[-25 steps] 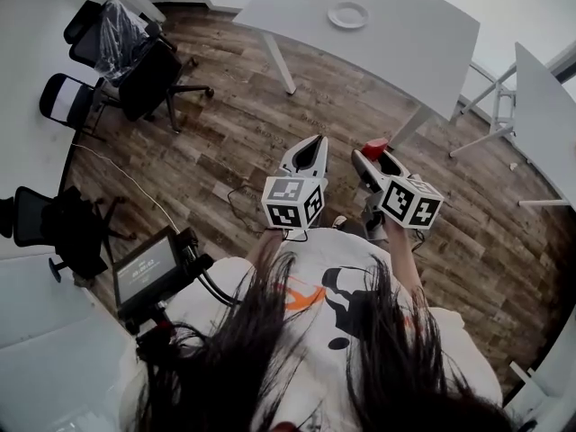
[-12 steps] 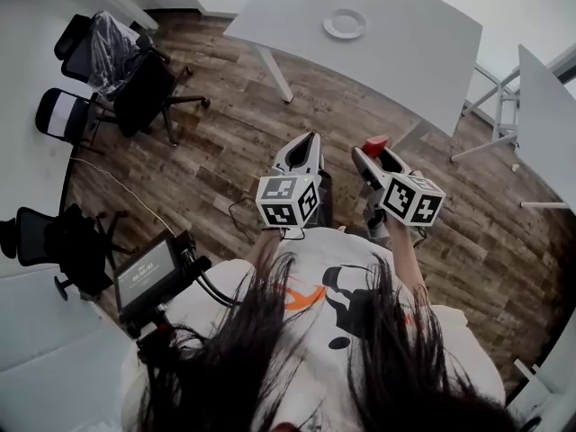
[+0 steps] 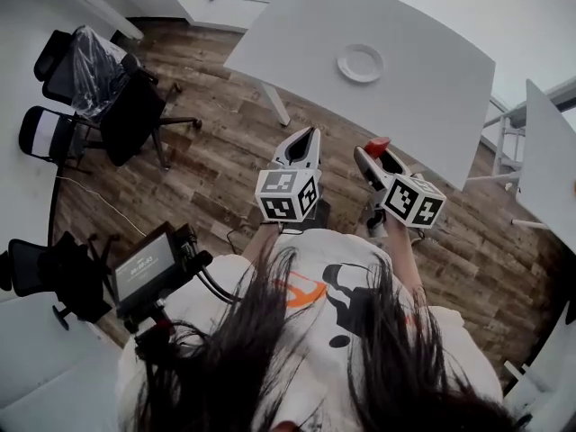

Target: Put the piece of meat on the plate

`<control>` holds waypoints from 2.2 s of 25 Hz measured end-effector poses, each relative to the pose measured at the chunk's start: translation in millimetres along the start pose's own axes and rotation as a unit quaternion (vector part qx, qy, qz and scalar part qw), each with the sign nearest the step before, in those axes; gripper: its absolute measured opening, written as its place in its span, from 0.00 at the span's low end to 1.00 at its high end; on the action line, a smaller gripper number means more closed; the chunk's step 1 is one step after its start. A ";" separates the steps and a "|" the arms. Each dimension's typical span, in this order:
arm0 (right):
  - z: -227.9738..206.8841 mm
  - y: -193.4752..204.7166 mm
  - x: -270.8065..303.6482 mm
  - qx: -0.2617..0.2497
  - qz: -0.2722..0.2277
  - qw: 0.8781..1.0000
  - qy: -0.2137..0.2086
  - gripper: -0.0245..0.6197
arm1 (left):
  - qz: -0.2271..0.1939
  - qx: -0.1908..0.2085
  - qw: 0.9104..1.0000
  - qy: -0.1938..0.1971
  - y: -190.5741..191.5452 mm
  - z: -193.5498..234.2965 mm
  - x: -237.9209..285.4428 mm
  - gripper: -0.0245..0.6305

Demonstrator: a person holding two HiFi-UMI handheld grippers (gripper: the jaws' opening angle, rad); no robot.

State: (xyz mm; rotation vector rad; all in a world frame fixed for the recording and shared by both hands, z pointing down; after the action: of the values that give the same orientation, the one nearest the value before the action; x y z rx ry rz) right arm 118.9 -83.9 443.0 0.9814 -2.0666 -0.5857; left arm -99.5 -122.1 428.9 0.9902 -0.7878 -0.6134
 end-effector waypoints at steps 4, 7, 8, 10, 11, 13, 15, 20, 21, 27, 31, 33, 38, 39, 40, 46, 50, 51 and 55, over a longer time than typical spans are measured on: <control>15.6 -29.9 64.3 0.011 -0.003 1.000 0.012 0.51 | 0.010 -0.006 1.000 0.010 -24.9 53.7 33.9 0.05; 22.2 -43.0 89.0 0.018 -0.003 1.000 0.019 0.51 | 0.016 -0.013 1.000 0.019 -33.5 75.1 51.6 0.05; 23.3 -43.1 89.1 0.018 -0.002 1.000 0.023 0.51 | 0.017 -0.016 0.999 0.023 -33.5 76.2 53.2 0.05; 24.8 -41.0 83.8 0.016 0.001 0.999 0.029 0.51 | 0.018 -0.021 0.999 0.030 -32.4 73.7 53.5 0.05; 24.9 -40.1 81.6 0.016 0.004 0.999 0.033 0.51 | 0.020 -0.024 0.999 0.034 -32.2 72.7 54.1 0.05; 20.1 -41.9 85.9 0.019 0.011 0.999 0.043 0.51 | 0.024 -0.028 0.999 0.039 -33.3 74.9 63.4 0.05; 7.5 -51.6 102.6 0.027 0.019 0.998 0.051 0.51 | 0.033 -0.033 0.998 0.041 -35.5 82.0 85.8 0.05; -5.7 -65.8 119.3 0.021 0.029 0.998 0.061 0.51 | 0.044 -0.044 0.997 0.034 -34.7 91.9 105.9 0.05; -6.3 -67.5 119.5 0.017 0.029 0.998 0.061 0.51 | 0.043 -0.044 0.998 0.032 -35.9 92.5 105.6 0.05; -38.0 -102.4 149.3 -0.010 0.044 0.996 0.071 0.51 | 0.037 -0.041 0.998 0.026 -50.7 94.5 144.9 0.05; -73.5 -130.9 190.9 -0.053 0.077 0.992 0.086 0.51 | 0.039 -0.036 0.998 0.023 -60.3 94.2 188.3 0.05; -84.8 -136.7 209.8 -0.078 0.099 0.987 0.095 0.51 | 0.040 -0.037 0.998 0.022 -63.5 93.4 198.1 0.05; -106.2 -146.3 259.3 -0.140 0.165 0.969 0.120 0.51 | 0.048 -0.047 0.998 0.017 -67.2 96.0 221.8 0.05; -113.1 -147.6 273.8 -0.150 0.180 0.964 0.122 0.51 | 0.051 -0.049 0.997 0.014 -66.9 99.3 231.5 0.05; -119.1 -148.9 287.9 -0.164 0.195 0.959 0.125 0.51 | 0.055 -0.050 0.997 0.011 -66.8 102.8 240.9 0.05; -123.2 -149.1 322.5 -0.275 0.275 0.910 0.143 0.51 | 0.066 -0.053 0.996 0.003 -67.5 106.5 252.8 0.05; -116.0 -141.2 332.6 -0.334 0.323 0.875 0.136 0.51 | 0.070 -0.058 0.996 -0.005 -66.1 110.1 251.2 0.05; -113.9 -140.3 334.7 -0.348 0.330 0.867 0.135 0.51 | 0.070 -0.059 0.996 -0.007 -66.0 110.8 251.1 0.05; -111.9 -137.1 341.8 -0.379 0.345 0.848 0.136 0.51 | 0.068 -0.062 0.996 -0.012 -66.1 112.8 251.2 0.05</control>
State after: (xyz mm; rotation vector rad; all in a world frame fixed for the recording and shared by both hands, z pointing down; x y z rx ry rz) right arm 126.9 -447.2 569.9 -0.1507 -1.5409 -0.7199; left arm -52.2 -396.6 480.2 0.8108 -0.8218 -0.5507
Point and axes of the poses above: the fingertips, and each gripper's own axes: x forward along the fingers, z to its left, y out of its underside, the point moved 10 cm from there along -x, backward along the fingers, and after that the axes turned 3 degrees about y, right-handed, at the moved point
